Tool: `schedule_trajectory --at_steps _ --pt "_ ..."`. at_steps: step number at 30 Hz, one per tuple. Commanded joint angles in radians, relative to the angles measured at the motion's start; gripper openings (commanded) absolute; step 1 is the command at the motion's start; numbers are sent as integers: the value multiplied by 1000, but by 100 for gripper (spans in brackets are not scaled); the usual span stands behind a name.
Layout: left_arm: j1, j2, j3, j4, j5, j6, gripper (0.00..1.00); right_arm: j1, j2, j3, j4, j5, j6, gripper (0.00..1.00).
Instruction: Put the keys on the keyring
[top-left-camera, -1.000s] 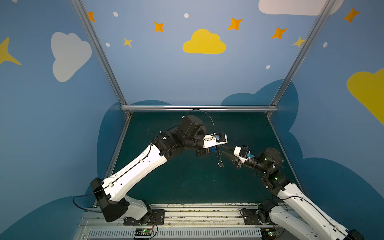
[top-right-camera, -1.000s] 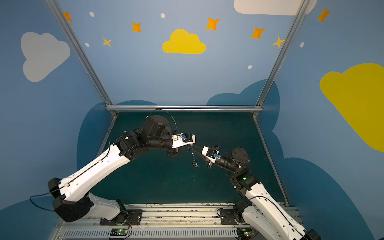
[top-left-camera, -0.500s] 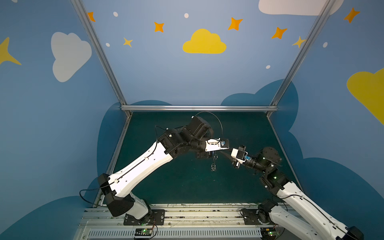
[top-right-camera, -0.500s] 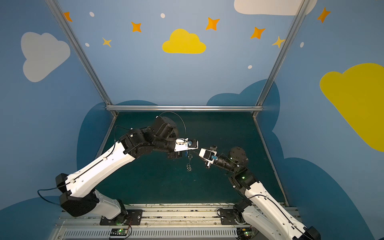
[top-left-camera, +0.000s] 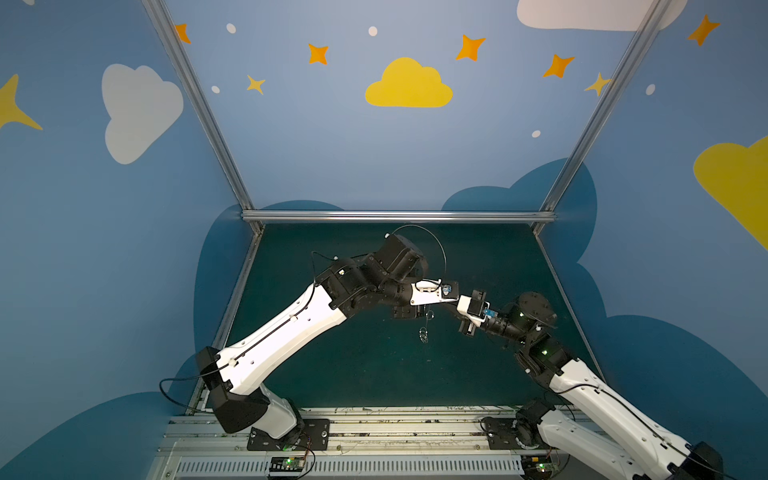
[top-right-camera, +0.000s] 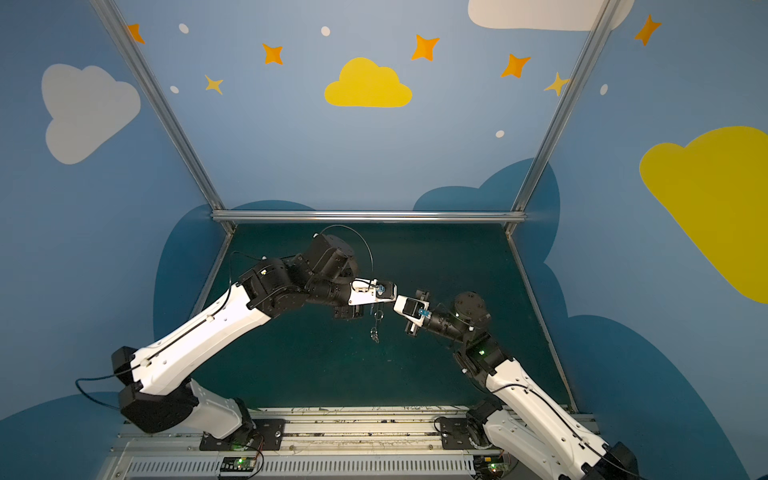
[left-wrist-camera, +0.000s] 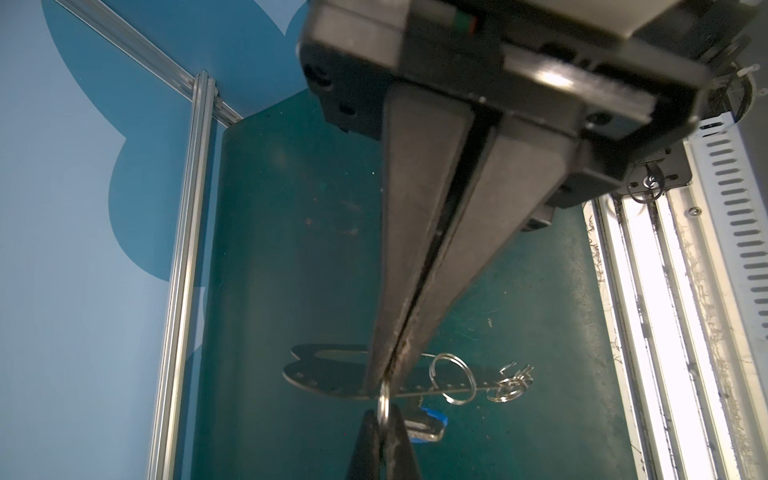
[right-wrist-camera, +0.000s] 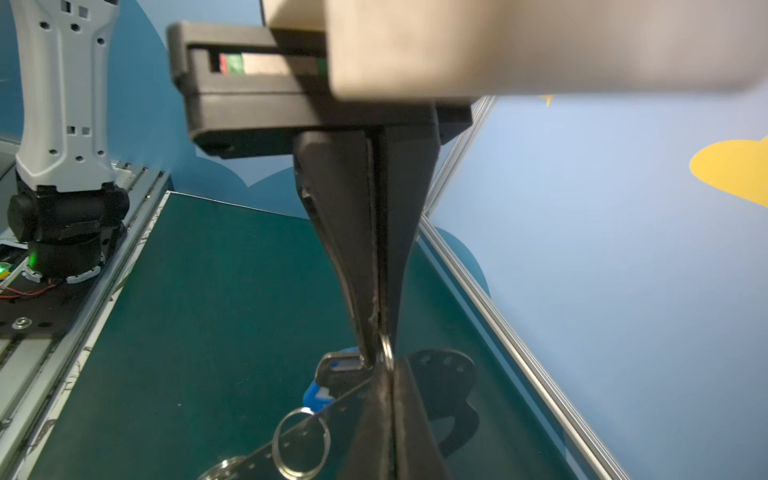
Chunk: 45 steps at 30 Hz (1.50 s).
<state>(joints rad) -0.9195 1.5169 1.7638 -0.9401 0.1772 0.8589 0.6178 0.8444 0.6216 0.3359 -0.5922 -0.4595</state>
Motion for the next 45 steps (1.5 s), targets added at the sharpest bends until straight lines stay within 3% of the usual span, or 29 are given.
schedule_trajectory --at_steps 1,4,7,12,19,26,45 --pt "-4 -1 16 1 7 4 3 10 5 31 36 -9 16 0" --pt "-4 -5 6 23 -5 -1 5 10 5 32 50 8 64 0" --pt "5 -43 -55 95 -22 -18 30 10 4 29 68 41 140 0" --pt "65 -173 -222 290 40 -142 43 10 -2 22 97 71 243 0" --pt "101 -282 -422 505 152 -337 42 11 -1 20 112 71 259 0" --pt "103 -290 -500 603 235 -442 42 10 2 26 131 77 274 0" --pt "143 -221 -458 567 278 -453 31 11 -7 18 128 75 273 0"
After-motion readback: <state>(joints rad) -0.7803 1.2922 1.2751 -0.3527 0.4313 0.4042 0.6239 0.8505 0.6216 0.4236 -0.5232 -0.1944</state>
